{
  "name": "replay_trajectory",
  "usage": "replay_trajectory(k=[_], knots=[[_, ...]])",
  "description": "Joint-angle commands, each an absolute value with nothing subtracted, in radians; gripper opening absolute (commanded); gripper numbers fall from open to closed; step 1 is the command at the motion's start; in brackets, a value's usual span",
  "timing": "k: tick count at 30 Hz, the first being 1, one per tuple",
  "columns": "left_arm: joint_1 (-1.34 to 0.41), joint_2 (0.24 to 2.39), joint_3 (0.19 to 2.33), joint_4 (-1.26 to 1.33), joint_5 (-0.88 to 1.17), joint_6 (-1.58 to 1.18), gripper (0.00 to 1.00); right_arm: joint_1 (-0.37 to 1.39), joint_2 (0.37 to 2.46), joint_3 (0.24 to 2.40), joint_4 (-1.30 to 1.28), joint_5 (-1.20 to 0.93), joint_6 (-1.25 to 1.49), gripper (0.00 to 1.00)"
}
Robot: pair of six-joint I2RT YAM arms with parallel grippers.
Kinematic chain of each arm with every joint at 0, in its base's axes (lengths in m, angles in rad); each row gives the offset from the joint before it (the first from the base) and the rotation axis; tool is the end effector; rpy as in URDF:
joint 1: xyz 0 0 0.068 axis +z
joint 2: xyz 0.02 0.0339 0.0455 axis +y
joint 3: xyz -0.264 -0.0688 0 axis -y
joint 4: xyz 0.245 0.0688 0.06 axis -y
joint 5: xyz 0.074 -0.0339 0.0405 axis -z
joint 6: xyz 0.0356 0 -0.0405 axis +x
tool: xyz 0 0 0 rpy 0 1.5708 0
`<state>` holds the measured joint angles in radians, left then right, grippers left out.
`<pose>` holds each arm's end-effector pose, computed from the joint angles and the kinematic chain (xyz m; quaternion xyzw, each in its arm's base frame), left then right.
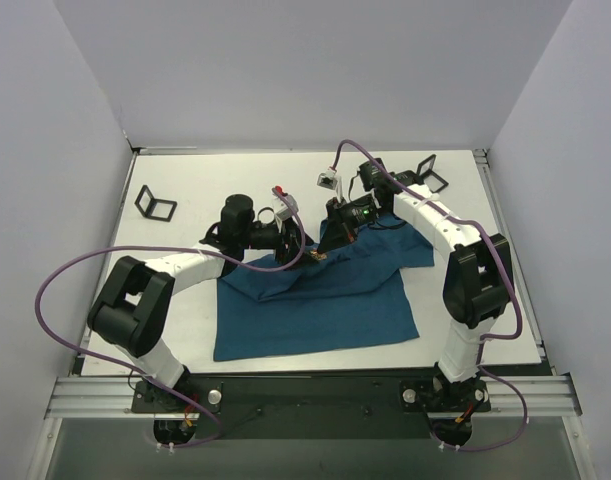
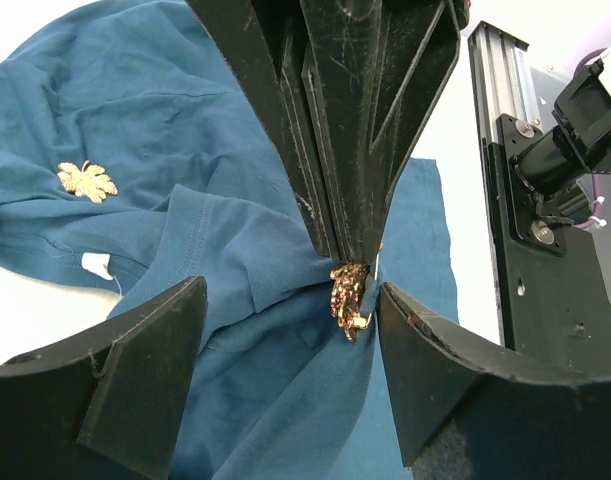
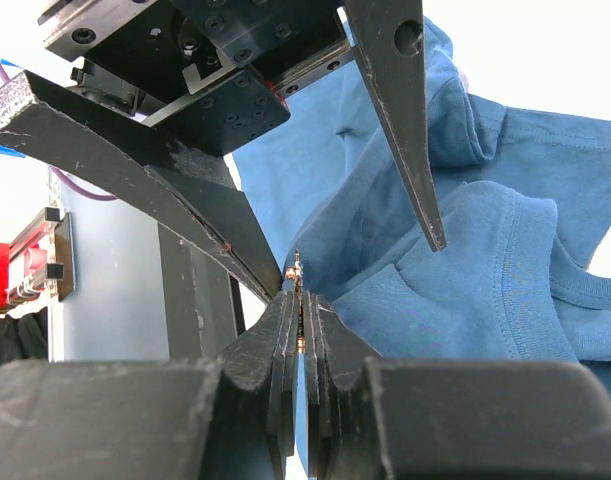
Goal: Remove the brooch from the garment
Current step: Open the brooch over the flattened clothing.
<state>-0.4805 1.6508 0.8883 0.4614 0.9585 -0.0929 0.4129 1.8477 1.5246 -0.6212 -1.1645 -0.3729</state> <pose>0.2968 -0.1876 0.2228 0.4059 0.6484 -0.5049 0.3998 0.3488 0.1885 0.2752 -0.4608 0.6692 0.5282 0.2469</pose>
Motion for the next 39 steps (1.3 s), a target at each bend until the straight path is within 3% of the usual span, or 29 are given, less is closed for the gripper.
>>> replay_trajectory(k=[1,26,39], knots=[[-0.476,1.646,0.911,0.480,0.980,-0.092,0.78,0.411,1.804,1.559,-0.655,-1.241,-0.396,0.00],[-0.474,1.664,0.899,0.554,1.025,-0.152,0.53,0.425,1.812,1.557,-0.657,-1.227,-0.399,0.00],[-0.476,1.672,0.905,0.546,1.014,-0.153,0.47,0.439,1.810,1.559,-0.660,-1.210,-0.405,0.00]])
